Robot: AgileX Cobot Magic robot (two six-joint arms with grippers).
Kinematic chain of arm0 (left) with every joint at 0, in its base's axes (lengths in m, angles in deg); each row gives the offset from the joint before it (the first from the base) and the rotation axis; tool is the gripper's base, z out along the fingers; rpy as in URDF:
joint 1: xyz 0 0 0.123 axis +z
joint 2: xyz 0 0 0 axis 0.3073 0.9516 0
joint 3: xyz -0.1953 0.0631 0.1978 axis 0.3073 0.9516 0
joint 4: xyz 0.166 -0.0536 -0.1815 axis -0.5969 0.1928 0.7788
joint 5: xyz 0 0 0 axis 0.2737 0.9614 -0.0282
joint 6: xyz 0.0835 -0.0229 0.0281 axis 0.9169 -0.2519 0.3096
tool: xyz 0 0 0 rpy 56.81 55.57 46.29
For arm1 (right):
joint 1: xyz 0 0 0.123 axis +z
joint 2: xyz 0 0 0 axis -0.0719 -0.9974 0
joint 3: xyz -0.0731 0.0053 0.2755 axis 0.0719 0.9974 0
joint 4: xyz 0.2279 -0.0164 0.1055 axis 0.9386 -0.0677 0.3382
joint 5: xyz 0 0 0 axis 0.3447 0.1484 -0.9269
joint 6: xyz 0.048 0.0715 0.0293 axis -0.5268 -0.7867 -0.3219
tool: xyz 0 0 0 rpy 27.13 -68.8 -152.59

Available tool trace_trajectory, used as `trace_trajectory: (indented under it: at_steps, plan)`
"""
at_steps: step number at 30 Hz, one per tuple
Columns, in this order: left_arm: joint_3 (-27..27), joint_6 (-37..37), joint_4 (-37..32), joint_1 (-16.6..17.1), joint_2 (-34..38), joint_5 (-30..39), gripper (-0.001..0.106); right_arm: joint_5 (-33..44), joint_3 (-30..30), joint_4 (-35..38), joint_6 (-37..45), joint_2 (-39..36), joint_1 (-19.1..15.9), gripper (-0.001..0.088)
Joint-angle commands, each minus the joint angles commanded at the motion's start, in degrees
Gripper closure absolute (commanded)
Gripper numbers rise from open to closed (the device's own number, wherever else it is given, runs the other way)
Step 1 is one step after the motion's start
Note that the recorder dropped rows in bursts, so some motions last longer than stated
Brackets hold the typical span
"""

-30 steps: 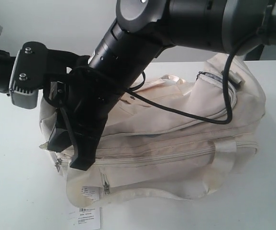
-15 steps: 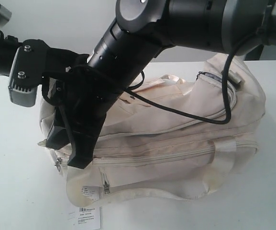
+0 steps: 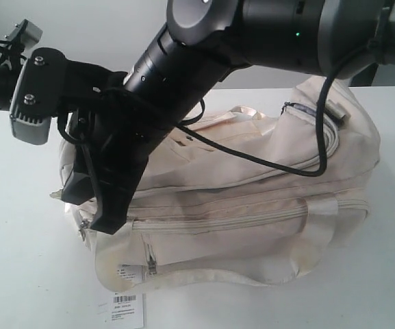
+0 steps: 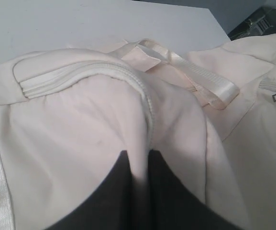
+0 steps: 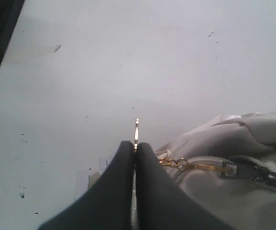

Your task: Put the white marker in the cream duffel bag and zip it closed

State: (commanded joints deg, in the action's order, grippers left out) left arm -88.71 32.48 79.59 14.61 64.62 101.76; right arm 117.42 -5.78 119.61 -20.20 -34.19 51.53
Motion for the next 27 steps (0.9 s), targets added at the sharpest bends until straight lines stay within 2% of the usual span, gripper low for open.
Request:
trace_trajectory:
  at_steps: [5,12,16,23,27]
  plan:
    - [0.0,-1.4,0.7,2.0,0.0,0.7,0.105,3.1,0.0,2.9,0.1,0.1,0.0,0.0868]
    - [0.0,-1.3,0.9,2.0,0.1,1.5,0.105,3.7,0.0,2.6,0.1,0.1,0.0,0.0868]
    - [0.0,-1.3,0.9,2.0,0.1,0.4,0.105,7.3,0.0,2.6,0.0,0.1,0.0,0.0868]
    - [0.0,-1.3,0.9,2.0,0.1,0.1,0.105,8.7,0.0,1.4,-0.6,1.3,0.0,0.0868]
    - [0.0,-1.3,1.1,2.0,0.1,0.1,0.105,9.2,0.0,-3.0,-2.9,1.6,-0.1,0.0868]
